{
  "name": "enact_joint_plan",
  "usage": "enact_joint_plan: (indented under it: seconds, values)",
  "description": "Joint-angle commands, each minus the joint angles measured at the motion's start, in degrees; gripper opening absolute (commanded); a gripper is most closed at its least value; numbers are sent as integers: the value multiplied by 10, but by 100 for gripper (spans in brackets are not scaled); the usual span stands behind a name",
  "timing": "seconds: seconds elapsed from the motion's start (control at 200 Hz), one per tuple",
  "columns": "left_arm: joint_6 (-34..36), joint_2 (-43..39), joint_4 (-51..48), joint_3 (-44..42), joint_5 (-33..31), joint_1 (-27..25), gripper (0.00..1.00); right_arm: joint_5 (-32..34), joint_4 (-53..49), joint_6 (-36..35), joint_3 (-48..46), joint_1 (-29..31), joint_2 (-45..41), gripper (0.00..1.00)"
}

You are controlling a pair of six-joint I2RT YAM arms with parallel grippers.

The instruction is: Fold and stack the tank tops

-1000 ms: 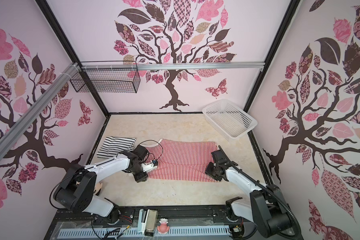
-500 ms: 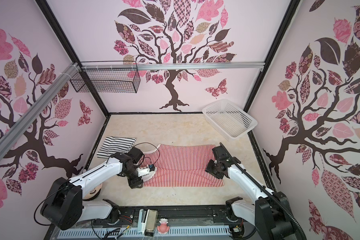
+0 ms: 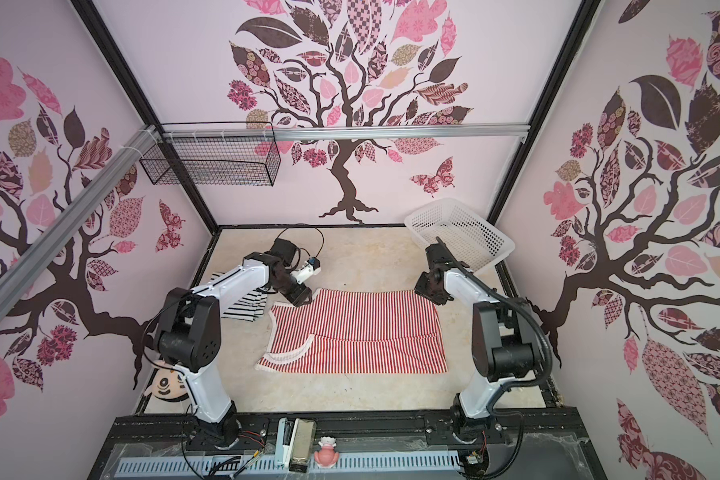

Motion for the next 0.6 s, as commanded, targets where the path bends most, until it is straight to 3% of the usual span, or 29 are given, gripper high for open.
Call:
enact_joint_plan:
  seconds: [0.0, 0.355, 0.595]
  values:
    - [-30, 35, -3, 60, 46, 7, 60, 38, -6, -27, 52, -11, 55, 40]
    - [-41, 117, -17, 127, 79, 8, 60, 50, -5, -29, 94, -23, 107, 39]
    - [-43, 145, -31, 150, 89, 8, 60, 19, -4, -30, 97, -22, 125, 35]
